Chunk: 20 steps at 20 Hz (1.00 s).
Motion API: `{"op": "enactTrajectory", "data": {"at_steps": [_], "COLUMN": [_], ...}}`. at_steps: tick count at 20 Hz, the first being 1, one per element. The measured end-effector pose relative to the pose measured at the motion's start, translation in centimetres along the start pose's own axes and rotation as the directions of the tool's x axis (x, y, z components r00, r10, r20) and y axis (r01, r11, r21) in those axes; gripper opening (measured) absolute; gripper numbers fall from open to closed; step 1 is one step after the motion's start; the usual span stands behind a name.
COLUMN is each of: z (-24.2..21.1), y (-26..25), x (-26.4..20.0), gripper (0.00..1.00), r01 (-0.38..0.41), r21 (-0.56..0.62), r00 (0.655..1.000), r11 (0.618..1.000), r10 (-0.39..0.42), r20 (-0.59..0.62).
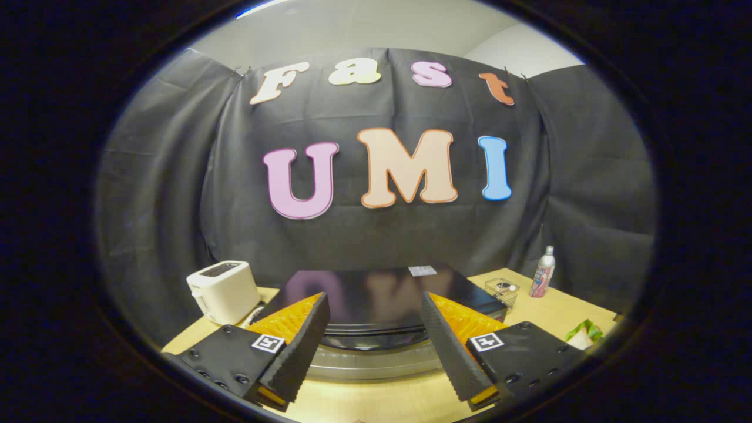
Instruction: Open the toaster oven, put the food inside, and close the toaster oven door.
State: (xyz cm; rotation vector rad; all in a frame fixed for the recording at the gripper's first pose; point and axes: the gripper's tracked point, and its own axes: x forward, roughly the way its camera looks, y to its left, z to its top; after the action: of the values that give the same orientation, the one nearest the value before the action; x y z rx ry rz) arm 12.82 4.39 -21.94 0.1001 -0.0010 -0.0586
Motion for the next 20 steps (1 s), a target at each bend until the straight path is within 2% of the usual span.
{"op": "enactTrajectory", "data": {"at_steps": [4,6,10,17,20], "z": [-3.3,-2.6,-3.1,-4.4,-5.8], "y": [1.1,0.8,0.9,0.0,-0.5], "x": [2.5,2.7,2.2,-2.8,-5.2], "gripper": [0.98,0.98,0.99,0.99,0.99], "r01": [-0.013,0.002,-0.021,-0.017,-0.009], "r21": [-0.002,0.008,0.020,0.037,0.024], "r00": [0.999,1.000,0.999,0.999,1.000], "r11": [1.000,1.000,1.000,0.999,1.000], "r10": [0.013,-0.002,0.020,0.015,0.010], "r20": [-0.033,0.019,0.044,0.034,-0.012]}}
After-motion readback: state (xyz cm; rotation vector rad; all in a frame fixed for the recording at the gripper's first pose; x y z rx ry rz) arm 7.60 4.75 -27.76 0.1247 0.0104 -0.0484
